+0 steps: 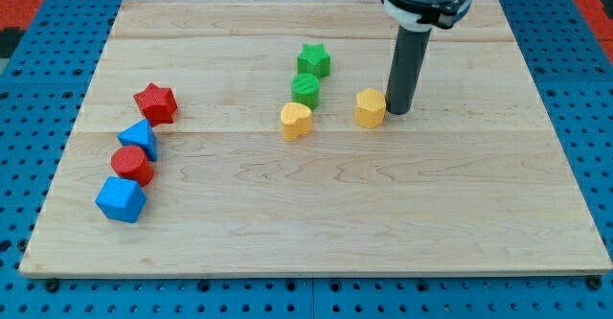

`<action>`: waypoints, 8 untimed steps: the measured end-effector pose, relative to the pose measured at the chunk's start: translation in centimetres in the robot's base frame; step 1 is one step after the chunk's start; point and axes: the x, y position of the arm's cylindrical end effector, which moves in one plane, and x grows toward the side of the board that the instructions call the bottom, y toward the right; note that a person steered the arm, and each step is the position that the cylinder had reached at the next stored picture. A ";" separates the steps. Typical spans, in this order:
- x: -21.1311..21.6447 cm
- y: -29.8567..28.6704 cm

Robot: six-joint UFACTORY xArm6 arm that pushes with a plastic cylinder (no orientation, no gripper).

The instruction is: Move the yellow hexagon to the yellow heart

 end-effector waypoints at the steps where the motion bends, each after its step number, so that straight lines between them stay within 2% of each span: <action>1: -2.9 0.0; 6: 6.5 -7.6; 8: 9.4 -4.7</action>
